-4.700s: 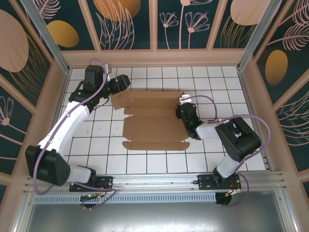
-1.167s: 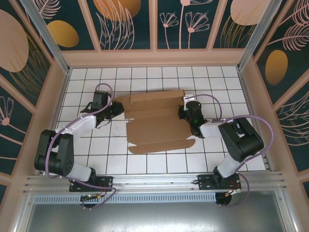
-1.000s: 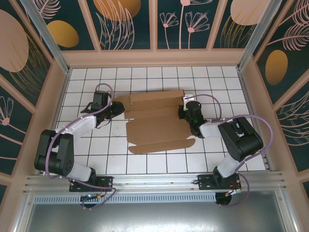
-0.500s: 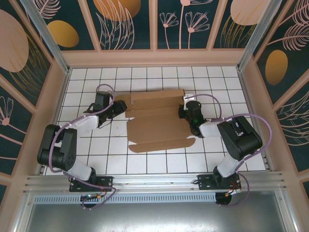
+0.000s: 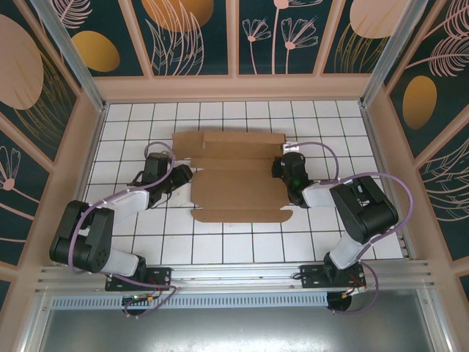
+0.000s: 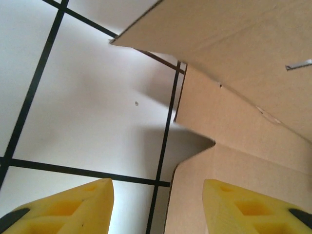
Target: Fold the paper box
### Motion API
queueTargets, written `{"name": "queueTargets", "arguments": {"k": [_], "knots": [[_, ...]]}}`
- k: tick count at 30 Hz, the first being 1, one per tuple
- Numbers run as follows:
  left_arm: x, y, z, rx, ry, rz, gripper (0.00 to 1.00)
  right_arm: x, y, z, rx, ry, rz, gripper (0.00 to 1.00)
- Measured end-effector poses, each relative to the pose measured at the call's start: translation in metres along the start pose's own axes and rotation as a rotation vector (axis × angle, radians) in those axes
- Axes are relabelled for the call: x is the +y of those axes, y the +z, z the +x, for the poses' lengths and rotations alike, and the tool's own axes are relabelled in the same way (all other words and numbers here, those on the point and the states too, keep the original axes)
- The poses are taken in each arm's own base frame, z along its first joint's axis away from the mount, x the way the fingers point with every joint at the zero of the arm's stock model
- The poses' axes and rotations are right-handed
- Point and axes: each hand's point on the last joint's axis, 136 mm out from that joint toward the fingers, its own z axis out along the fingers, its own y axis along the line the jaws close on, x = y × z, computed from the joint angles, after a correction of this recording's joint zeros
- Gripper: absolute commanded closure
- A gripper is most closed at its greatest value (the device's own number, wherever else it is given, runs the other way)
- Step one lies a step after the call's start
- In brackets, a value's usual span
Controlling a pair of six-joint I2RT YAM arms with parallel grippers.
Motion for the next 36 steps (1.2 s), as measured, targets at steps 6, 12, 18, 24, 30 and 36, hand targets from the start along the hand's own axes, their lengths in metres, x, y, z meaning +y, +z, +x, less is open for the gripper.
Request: {"name": "queueTargets", "arguments": {"k": [6, 12, 18, 24, 30, 36], "knots": [[0.007, -0.004, 0.021, 0.006, -0.057, 0.072, 0.49, 0.000, 0.001, 0.001, 0.010, 0.015, 0.005, 0.88], [-0.006, 0.007, 0.014, 0.046, 0.008, 0.076, 0.51, 0.003, 0.001, 0.001, 0.015, 0.007, -0.013, 0.88], [-0.036, 0.020, -0.024, 0.004, 0.094, 0.086, 0.51, 0.004, 0.001, 0.002, 0.016, -0.007, -0.023, 0.88], [-0.023, 0.040, -0.016, 0.044, 0.083, 0.046, 0.49, 0.005, 0.001, 0.002, 0.017, -0.015, -0.029, 0.87], [-0.023, 0.044, -0.017, 0.017, 0.063, 0.073, 0.49, 0.006, 0.001, 0.002, 0.018, -0.015, -0.030, 0.87], [-0.030, 0.048, -0.025, -0.037, 0.031, 0.126, 0.48, 0.007, 0.000, 0.001, 0.019, -0.002, -0.039, 0.87]]}}
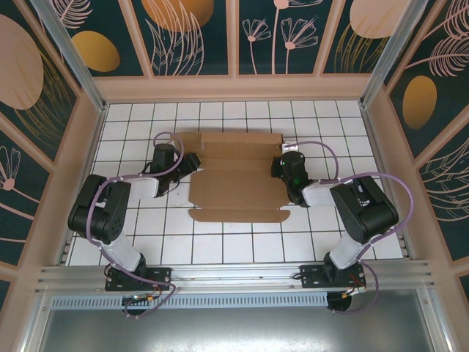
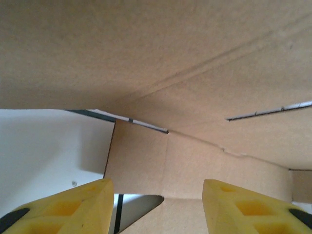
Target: Fold the paper box
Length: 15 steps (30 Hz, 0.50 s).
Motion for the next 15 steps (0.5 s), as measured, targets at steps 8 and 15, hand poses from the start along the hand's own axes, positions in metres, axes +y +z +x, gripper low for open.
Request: {"name": "queueTargets", "arguments": {"k": [8, 15], "knots": [[0.010, -0.005, 0.000, -0.065, -0.053, 0.001, 0.46, -0.002, -0.001, -0.001, 0.011, 0.071, -0.015, 0.88], [0.003, -0.012, -0.002, -0.086, -0.064, 0.033, 0.47, -0.002, -0.003, 0.000, 0.022, 0.129, -0.046, 0.88]]}}
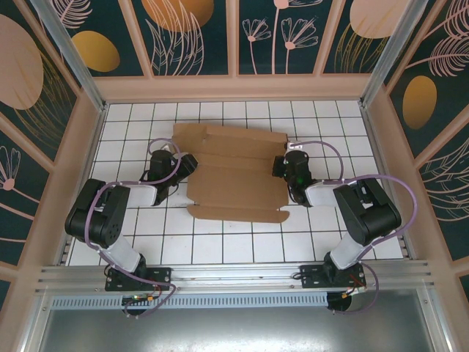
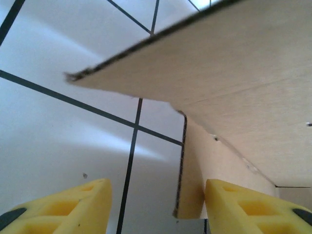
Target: Fold the paper box
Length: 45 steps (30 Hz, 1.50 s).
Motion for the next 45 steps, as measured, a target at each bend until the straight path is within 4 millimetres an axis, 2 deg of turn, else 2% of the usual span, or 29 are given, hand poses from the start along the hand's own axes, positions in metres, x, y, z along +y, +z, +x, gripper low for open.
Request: {"name": "queueTargets", "arguments": {"k": [9, 15, 26, 33, 38, 45], "knots": [[-0.028, -0.002, -0.005, -0.006, 0.020, 0.132, 0.51, 0.005, -0.001, 0.003, 0.011, 0.014, -0.031, 0.88], [-0.036, -0.008, -0.005, -0.014, 0.033, 0.186, 0.53, 0.005, -0.001, 0.003, 0.012, 0.014, -0.033, 0.89], [-0.054, -0.021, -0.002, -0.012, 0.045, 0.290, 0.48, 0.006, -0.001, 0.004, 0.015, 0.005, -0.036, 0.89], [-0.079, -0.029, 0.000, 0.016, 0.036, 0.436, 0.47, 0.003, 0.000, 0.002, 0.017, 0.000, -0.025, 0.89], [-0.087, -0.025, 0.008, 0.069, 0.022, 0.501, 0.45, 0.003, 0.002, 0.002, 0.017, -0.006, -0.024, 0.89], [-0.075, -0.003, 0.022, 0.147, -0.012, 0.480, 0.45, 0.002, 0.003, 0.000, 0.014, -0.044, -0.014, 0.89]]}}
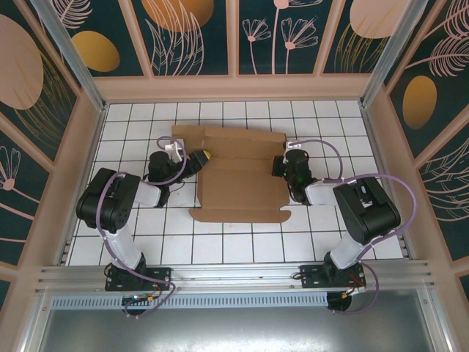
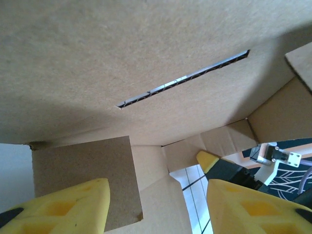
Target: Fold the paper box
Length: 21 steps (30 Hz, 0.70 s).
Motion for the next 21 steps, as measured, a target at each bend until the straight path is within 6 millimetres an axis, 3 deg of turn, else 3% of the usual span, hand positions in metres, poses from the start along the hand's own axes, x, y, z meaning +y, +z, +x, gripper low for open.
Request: {"name": "queueTargets", "arguments": {"k": [21], "knots": [[0.058, 0.029, -0.001, 0.172, 0.035, -0.313, 0.46, 0.009, 0.006, -0.001, 0.009, -0.161, 0.041, 0.88]]}}
